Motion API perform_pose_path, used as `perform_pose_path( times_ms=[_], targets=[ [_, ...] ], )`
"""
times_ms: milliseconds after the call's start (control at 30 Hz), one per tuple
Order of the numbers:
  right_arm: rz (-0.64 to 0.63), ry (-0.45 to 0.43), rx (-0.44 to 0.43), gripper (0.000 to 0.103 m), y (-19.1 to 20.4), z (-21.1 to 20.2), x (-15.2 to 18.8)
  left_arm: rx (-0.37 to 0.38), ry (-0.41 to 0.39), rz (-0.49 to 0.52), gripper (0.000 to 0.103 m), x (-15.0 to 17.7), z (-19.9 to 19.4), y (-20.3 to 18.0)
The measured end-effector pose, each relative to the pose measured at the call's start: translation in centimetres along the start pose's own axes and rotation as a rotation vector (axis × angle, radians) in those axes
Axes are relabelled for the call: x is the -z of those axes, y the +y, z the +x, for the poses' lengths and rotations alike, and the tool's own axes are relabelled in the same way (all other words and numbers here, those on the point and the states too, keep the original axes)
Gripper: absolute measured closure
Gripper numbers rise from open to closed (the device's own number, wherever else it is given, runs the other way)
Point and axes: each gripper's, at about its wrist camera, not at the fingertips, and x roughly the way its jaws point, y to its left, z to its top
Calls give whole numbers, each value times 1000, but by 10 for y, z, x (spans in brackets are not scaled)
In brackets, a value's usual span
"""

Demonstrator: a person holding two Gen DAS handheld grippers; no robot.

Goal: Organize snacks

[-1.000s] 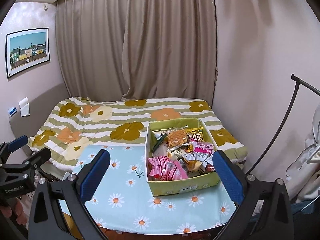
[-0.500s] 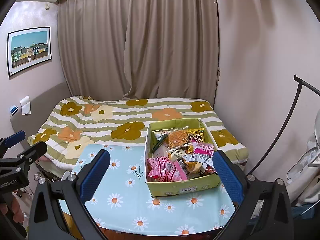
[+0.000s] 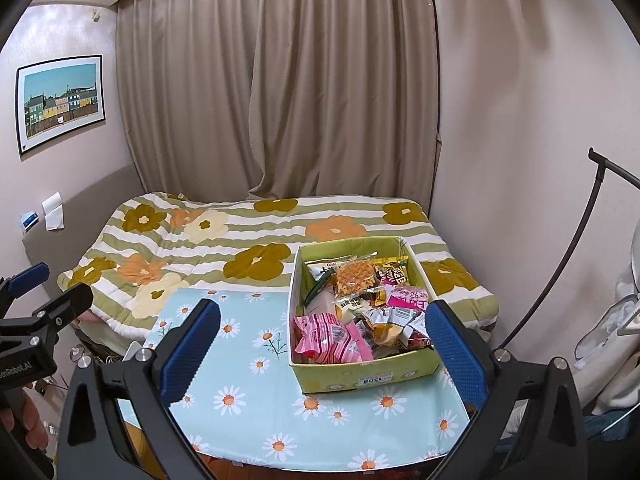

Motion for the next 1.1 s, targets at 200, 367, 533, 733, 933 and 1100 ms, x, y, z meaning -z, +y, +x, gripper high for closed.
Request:
perform_pose_path(
  times_ms=[200, 367, 533, 733, 933, 1100],
  targets=[
    [-3, 2, 0, 1, -1, 0, 1, -2, 8, -7, 0, 0, -3, -2],
    [-2, 1, 1, 1, 0, 0, 1, -6, 5, -7, 0, 0, -4, -3],
    [0, -3, -3, 1, 0, -2, 3, -17, 0, -6, 0, 0, -5, -3],
    [4, -2, -5, 1, -2, -2, 3, -22, 2, -7, 0, 1, -3, -2],
    [3, -3, -2, 1, 0, -2, 3, -38, -6, -17, 0, 2, 1, 1],
    [4, 1, -1, 1, 3, -1, 4, -41, 16, -16, 0, 4, 11, 4]
  ],
)
